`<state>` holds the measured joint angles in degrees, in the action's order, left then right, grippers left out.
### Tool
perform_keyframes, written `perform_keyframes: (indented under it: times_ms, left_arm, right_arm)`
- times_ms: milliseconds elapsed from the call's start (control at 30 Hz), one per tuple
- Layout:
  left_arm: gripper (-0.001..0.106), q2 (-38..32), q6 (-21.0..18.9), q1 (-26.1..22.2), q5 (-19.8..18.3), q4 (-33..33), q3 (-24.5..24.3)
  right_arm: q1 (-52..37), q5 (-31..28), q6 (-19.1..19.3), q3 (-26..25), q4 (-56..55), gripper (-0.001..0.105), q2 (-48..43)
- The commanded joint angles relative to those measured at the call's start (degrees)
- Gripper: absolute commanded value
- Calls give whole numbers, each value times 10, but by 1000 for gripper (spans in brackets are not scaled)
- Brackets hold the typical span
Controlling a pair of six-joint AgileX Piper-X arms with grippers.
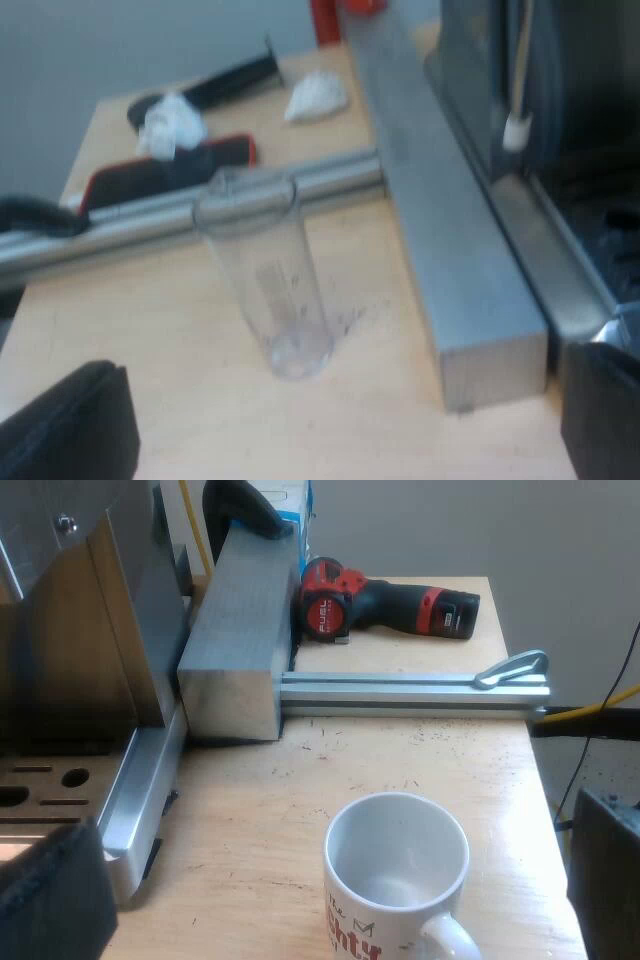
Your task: Place mug into machine
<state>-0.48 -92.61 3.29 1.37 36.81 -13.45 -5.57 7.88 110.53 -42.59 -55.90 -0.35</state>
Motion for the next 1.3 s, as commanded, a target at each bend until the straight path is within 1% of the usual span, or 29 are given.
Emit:
perform_keyframes:
  times_ms: [33, 67, 133, 167, 233, 300, 467, 533, 567, 633, 667, 733, 800, 867, 900, 933, 1033, 1067, 1100, 1133, 1167, 1233, 1300]
  left_arm:
    - [87, -76, 1, 0, -23, -11, -17]
    - [87, -76, 1, 0, -33, -11, -18]
    - [87, -76, 1, 0, -68, -11, -21]
    - [87, -76, 1, 0, -78, -11, -21]
    - [87, -76, 1, 0, -109, -11, -23]
    - [87, -76, 2, 0, -123, -15, -25]
    - [87, -76, 1, 0, -127, -25, -44]
    - [87, -76, -22, 0, -127, -15, -60]
    - [87, -76, -25, 0, -128, -10, -63]
    - [87, -74, -26, 0, -138, 27, -90]
    - [87, -74, -26, 0, -141, 31, -96]
    - [87, -60, -25, 0, -160, 88, -129]
    - [87, -44, -25, 5, -177, 121, -148]
    - [88, -26, -38, 20, -194, 126, -160]
    - [90, -13, -46, 36, -213, 122, -165]
    - [91, -9, -49, 42, -222, 121, -167]
    - [93, 23, -52, 84, -242, 121, -174]
    - [93, 30, -52, 95, -242, 121, -175]
    - [93, 55, -52, 127, -242, 121, -178]
    - [93, 68, -52, 145, -244, 119, -177]
    - [93, 75, -52, 154, -244, 117, -177]
    - [93, 98, -52, 187, -245, 107, -177]
    - [93, 111, -52, 206, -247, 96, -177]
  right_arm:
    - [1, -3, 7, -5, 6, 94, -25]
    - [1, -3, 7, -5, 6, 94, -25]
    - [1, -1, 7, -5, 4, 94, -25]
    - [1, -1, 7, -5, 5, 94, -25]
    - [1, -1, 7, -5, 5, 94, -25]
    - [1, -1, 7, -5, 5, 94, -25]
    - [1, -1, 7, -5, 5, 94, -25]
    - [1, 1, -3, -5, 5, 94, -25]
    - [1, 1, -5, -5, 3, 94, -25]
    - [1, 1, -25, -5, 0, 94, -25]
    - [1, 1, -27, -5, -3, 94, -25]
    - [6, -2, -35, -5, -33, 94, -17]
    - [6, -2, -41, -5, -66, 94, -6]
    - [6, -2, -41, -5, -106, 94, 9]
    - [6, -2, -41, -5, -126, 94, 20]
    - [6, -2, -41, -5, -130, 94, 25]
    - [6, -1, -41, -5, -132, 94, 53]
    - [6, -1, -41, -5, -132, 94, 58]
    - [6, -3, -41, -5, -133, 94, 70]
    - [6, -4, -41, -5, -133, 94, 82]
    - [6, -7, -41, -5, -133, 94, 88]
    - [6, -40, -41, -5, -133, 94, 113]
    - [6, -57, -37, -5, -133, 94, 129]
